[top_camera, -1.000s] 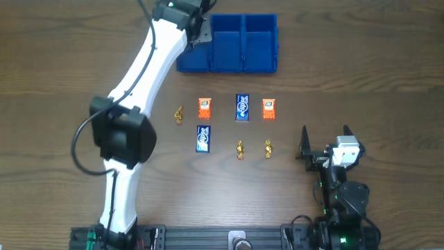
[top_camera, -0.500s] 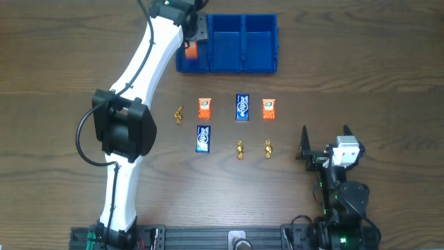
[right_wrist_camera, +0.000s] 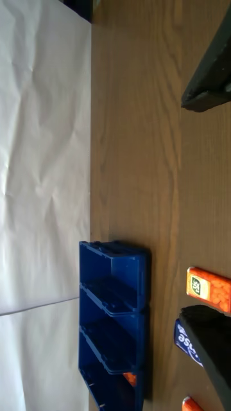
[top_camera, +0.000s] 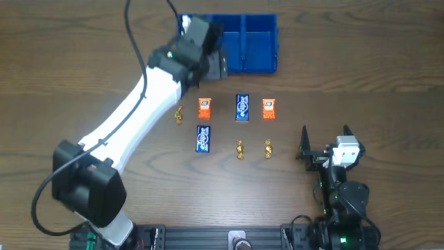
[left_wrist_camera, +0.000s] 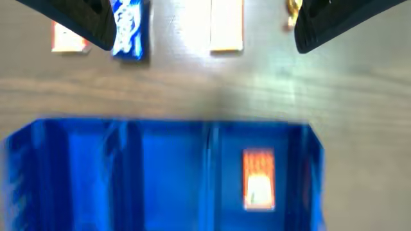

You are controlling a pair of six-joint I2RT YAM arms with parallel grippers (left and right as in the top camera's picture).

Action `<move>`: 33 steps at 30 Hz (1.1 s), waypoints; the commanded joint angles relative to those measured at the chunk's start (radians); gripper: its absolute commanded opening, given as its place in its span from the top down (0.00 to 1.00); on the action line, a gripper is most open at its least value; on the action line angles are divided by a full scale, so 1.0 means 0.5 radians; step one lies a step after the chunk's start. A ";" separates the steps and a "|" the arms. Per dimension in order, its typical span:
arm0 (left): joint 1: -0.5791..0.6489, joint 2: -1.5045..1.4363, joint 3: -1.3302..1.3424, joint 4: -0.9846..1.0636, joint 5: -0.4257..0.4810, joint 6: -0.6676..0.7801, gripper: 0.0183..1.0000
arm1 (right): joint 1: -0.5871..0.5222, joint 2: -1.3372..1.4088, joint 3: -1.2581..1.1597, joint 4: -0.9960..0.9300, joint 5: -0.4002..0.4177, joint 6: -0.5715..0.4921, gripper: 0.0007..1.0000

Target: Sort Candies Into Trays

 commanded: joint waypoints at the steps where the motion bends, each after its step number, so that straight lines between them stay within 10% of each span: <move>1: -0.086 0.155 -0.403 0.111 0.016 -0.168 0.12 | -0.007 -0.014 0.001 -0.019 -0.011 -0.030 0.00; 11: -0.116 0.383 -0.472 0.188 0.098 -0.237 0.15 | -0.007 -0.014 0.001 -0.019 -0.011 -0.030 0.00; 22: -0.116 0.432 -0.472 0.220 0.102 -0.258 0.65 | -0.007 -0.014 0.001 -0.019 -0.011 -0.030 0.00; 33: -0.048 -0.093 -0.233 0.174 -0.178 -0.124 0.71 | -0.007 -0.014 0.001 -0.019 -0.011 -0.030 0.00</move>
